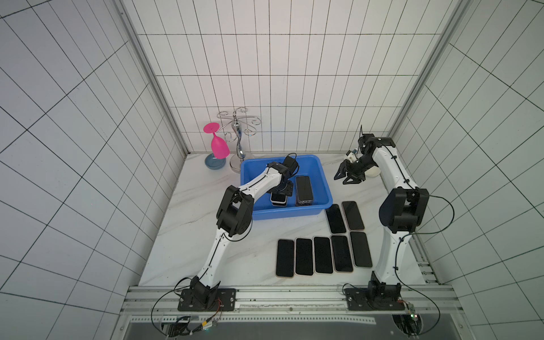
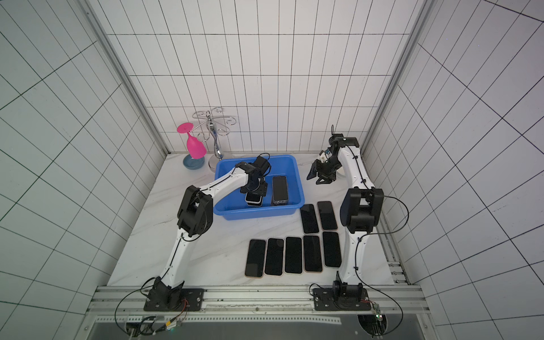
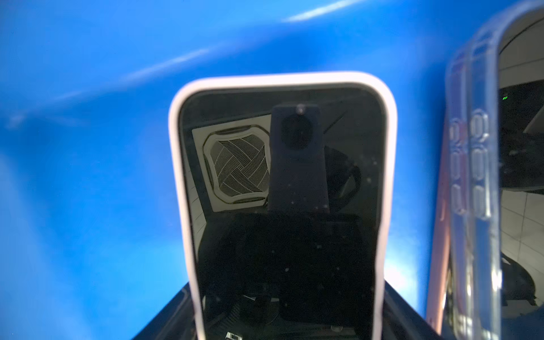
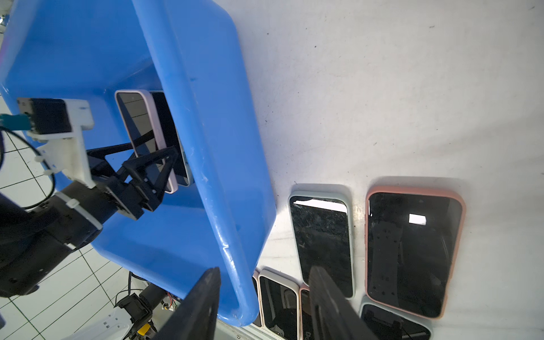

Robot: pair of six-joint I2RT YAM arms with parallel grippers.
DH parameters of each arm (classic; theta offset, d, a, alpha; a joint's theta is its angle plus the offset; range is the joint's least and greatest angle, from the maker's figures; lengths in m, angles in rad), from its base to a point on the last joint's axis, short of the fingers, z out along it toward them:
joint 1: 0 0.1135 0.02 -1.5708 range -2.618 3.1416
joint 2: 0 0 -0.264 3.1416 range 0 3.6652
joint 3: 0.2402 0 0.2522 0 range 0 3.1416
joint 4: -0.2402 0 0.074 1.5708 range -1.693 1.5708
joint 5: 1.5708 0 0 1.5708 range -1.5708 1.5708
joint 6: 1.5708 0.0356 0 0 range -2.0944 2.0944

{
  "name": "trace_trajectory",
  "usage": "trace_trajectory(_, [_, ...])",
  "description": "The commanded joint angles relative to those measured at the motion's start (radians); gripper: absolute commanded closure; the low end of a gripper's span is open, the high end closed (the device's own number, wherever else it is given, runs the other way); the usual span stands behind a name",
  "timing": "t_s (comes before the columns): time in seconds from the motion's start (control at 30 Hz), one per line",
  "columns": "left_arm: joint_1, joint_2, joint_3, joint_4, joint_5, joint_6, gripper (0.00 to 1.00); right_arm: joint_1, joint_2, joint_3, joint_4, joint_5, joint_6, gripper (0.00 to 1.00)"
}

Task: Take the phone out of the storage box
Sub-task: Pick up the phone from the storage box.

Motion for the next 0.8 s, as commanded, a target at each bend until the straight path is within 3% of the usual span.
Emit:
trace_trajectory(0.0, [0.038,-0.104,-0.024,0.066,0.001,0.019,0.49,0.003,0.019,-0.009,-0.014,-0.019,0.01,0.48])
trace_trajectory(0.37, [0.058,-0.155,-0.058,0.068,0.058,0.045,0.54,0.04,0.033,0.019,0.014,-0.074,0.054,0.49])
trace_trajectory(0.47, [0.058,-0.189,-0.057,0.064,0.119,0.068,0.54,0.048,0.04,0.041,0.042,-0.187,0.08,0.48])
trace_trajectory(0.6, [0.058,-0.292,-0.127,0.084,0.277,0.115,0.53,0.055,0.077,0.1,0.162,-0.359,0.231,0.49])
trace_trajectory(0.77, [0.053,-0.406,-0.238,0.096,0.432,0.124,0.55,0.136,0.185,0.25,0.23,-0.505,0.342,0.47])
